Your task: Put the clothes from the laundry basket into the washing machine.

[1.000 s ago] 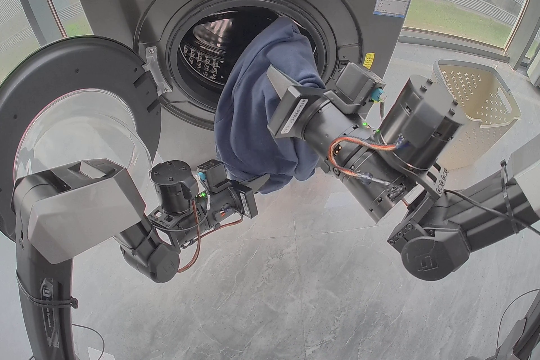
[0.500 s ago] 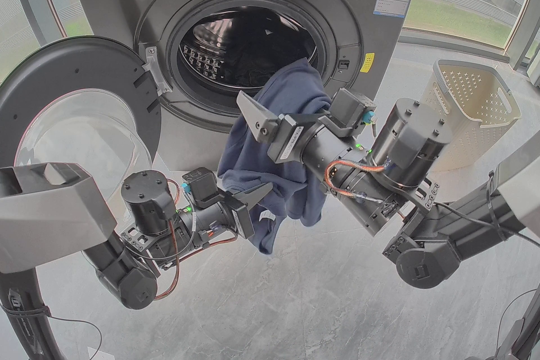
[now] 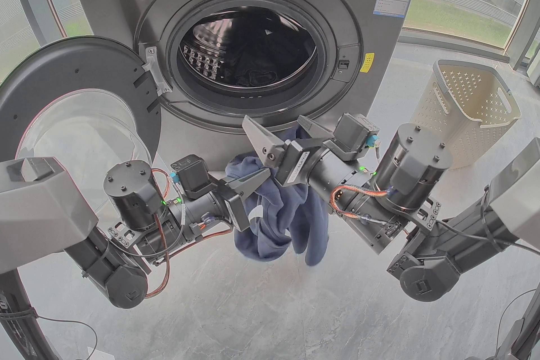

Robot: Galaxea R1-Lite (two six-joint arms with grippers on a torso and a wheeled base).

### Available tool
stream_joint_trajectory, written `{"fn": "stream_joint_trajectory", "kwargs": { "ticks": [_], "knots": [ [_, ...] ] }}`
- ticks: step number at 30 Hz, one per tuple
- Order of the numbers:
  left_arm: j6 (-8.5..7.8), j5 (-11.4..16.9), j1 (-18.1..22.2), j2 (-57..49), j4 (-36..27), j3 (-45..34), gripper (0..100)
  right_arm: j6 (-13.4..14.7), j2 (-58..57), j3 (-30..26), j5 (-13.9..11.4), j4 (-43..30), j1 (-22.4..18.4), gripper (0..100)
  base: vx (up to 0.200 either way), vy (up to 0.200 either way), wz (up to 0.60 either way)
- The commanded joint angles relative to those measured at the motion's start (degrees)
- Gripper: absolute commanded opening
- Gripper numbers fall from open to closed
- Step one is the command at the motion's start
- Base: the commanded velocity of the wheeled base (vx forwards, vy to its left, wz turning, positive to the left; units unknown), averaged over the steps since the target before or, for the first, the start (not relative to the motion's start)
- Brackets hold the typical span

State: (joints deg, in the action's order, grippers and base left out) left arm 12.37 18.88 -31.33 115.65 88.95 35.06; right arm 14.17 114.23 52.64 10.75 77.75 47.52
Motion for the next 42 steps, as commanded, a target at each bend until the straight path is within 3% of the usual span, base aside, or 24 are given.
{"fn": "stream_joint_trajectory", "kwargs": {
  "ticks": [1,3,6,11,16,26,42],
  "knots": [
    [0.37,-0.1,0.6,-2.4,0.2,0.3,0,0.2,0.2,-2.4,0.1,1.9,-1.3,100,0.0,0.0,0.0],
    [0.72,-0.2,0.7,-2.9,0.2,0.3,0,0.2,0.2,-2.9,0.1,2.6,-1.8,100,0.0,0.0,0.0],
    [1.51,-2.4,1.3,-4.7,0.1,0.5,0,0.2,0.2,-5.0,0.1,5.0,-4.1,100,0.0,0.0,0.0],
    [1.51,-4.3,1.4,-5.1,0.1,2.5,0,0.0,0.1,-8.4,0.0,5.4,-5.2,100,0.0,0.0,0.0],
    [1.51,-8.3,1.4,-4.6,0.1,7.6,0,-0.6,0.2,-11.9,-0.7,5.4,-5.1,100,0.0,0.0,0.0],
    [1.69,-9.4,2.0,-4.8,0.0,10.9,0,-4.8,8.3,-11.3,-1.3,7.9,-4.5,100,0.0,0.0,0.0],
    [1.69,-9.3,3.6,-4.5,0.0,11.4,0,-4.8,17.7,-3.6,-1.6,8.9,-0.8,100,0.0,0.0,0.0]
  ]
}}
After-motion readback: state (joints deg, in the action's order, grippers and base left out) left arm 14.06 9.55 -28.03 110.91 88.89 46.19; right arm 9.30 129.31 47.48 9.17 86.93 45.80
